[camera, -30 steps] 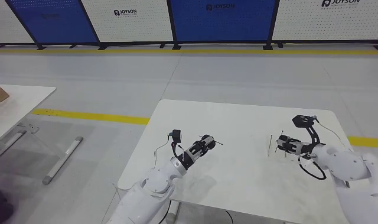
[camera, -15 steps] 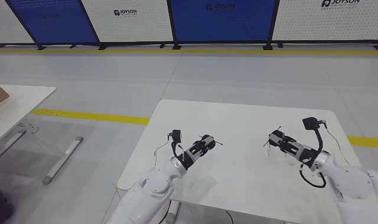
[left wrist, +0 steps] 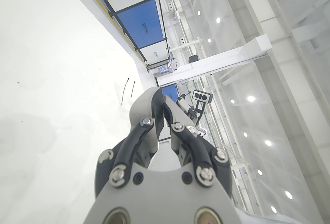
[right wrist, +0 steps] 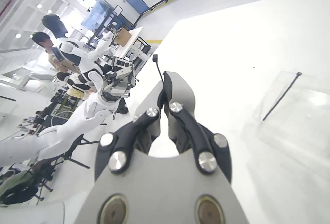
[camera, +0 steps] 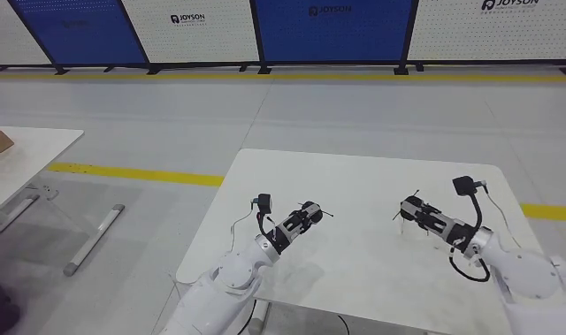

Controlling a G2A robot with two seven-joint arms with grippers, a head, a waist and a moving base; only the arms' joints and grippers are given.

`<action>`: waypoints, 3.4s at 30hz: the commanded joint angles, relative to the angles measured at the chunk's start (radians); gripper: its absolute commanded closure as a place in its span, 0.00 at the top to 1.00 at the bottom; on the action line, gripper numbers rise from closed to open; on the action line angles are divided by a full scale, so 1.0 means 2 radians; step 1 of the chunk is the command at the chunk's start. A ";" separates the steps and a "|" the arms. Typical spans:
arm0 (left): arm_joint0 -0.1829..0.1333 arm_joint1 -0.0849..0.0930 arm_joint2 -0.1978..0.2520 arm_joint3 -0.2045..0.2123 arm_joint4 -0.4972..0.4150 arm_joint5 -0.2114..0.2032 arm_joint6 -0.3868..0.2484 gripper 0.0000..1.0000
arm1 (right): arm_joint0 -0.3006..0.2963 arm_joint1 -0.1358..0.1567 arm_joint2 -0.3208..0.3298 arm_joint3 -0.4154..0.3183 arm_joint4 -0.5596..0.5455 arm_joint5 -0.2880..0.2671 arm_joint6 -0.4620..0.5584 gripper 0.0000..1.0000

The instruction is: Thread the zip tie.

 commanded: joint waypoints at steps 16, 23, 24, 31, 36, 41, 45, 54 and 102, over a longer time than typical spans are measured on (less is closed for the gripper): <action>0.000 0.000 0.000 0.000 0.000 0.000 0.000 0.00 | -0.048 -0.016 -0.042 -0.010 -0.053 0.050 -0.239 0.00; 0.000 0.000 0.000 0.000 0.000 0.000 0.000 0.00 | -0.048 -0.016 -0.042 -0.010 -0.053 0.050 -0.239 0.00; 0.000 0.000 0.000 0.000 0.000 0.000 0.000 0.00 | -0.049 -0.017 -0.042 -0.011 -0.056 0.051 -0.244 0.00; 0.000 -0.001 0.003 -0.002 0.004 0.002 0.007 0.00 | -0.049 -0.026 -0.076 -0.005 -0.066 0.028 -0.283 0.00; -0.001 -0.005 0.022 -0.002 0.031 -0.005 0.039 0.00 | -0.043 -0.032 -0.094 0.003 -0.069 0.019 -0.306 0.00; -0.016 -0.014 0.055 0.009 0.066 -0.003 0.079 0.00 | -0.042 -0.035 -0.101 0.005 -0.075 0.019 -0.321 0.00; -0.024 -0.017 0.066 0.017 0.070 -0.003 0.091 0.00 | -0.042 -0.035 -0.101 0.005 -0.075 0.019 -0.321 0.00; -0.024 -0.017 0.066 0.017 0.070 -0.003 0.091 0.00 | -0.042 -0.035 -0.101 0.005 -0.075 0.019 -0.321 0.00; -0.017 -0.021 0.060 -0.004 0.017 -0.009 0.102 0.00 | -0.042 -0.035 -0.101 0.005 -0.075 0.019 -0.321 0.00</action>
